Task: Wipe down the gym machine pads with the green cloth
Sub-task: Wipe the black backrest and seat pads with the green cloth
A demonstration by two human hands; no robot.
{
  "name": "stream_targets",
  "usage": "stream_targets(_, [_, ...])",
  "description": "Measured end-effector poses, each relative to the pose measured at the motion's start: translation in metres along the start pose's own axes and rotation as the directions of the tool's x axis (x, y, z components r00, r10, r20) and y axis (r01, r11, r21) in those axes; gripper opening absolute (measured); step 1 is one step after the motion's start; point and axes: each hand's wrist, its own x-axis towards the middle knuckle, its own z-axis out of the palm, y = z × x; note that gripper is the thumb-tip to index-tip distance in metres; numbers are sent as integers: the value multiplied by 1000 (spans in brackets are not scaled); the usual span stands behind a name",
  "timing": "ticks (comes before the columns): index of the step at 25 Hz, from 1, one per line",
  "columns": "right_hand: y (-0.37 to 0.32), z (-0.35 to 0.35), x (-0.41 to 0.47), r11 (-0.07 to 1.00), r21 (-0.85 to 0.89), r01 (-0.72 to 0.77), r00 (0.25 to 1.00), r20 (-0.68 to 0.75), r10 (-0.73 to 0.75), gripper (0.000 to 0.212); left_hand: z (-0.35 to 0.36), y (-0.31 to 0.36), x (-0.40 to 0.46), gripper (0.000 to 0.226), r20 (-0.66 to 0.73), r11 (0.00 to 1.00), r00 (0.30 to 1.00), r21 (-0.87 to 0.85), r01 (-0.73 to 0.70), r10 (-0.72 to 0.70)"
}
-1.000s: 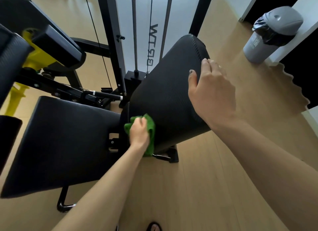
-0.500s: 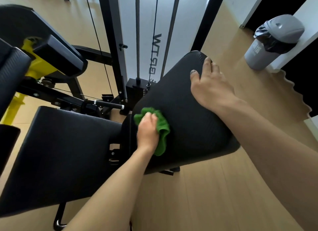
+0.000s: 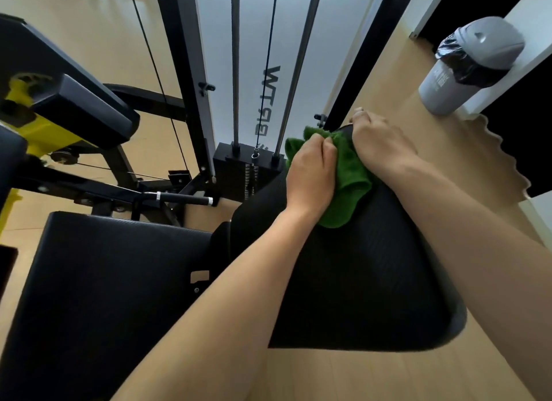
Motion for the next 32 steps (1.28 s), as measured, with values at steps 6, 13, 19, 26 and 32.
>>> stream_targets(6, [5,11,0,978,-192,84,989,-105,-105,40,-31,-121,-22,38,-82,947,956,132,292,-283])
stream_targets(13, [4,15,-2,962,-256,97,975,-170,-144,42,-49,-115,5,39,1,865,878,176,470,-478])
stream_targets(19, [2,6,3,1000,10,4,994,-107,-3,50,1,3,53,32,109,999,993,22,-43,41])
stream_targets(26, [8,15,8,995,-87,52,984,-166,-66,48,-47,-127,44,41,112,889,914,303,343,-390])
stream_targets(32, [4,12,7,1000,1,21,990,-136,-20,55,-11,-11,60,38,189,995,980,81,53,-68])
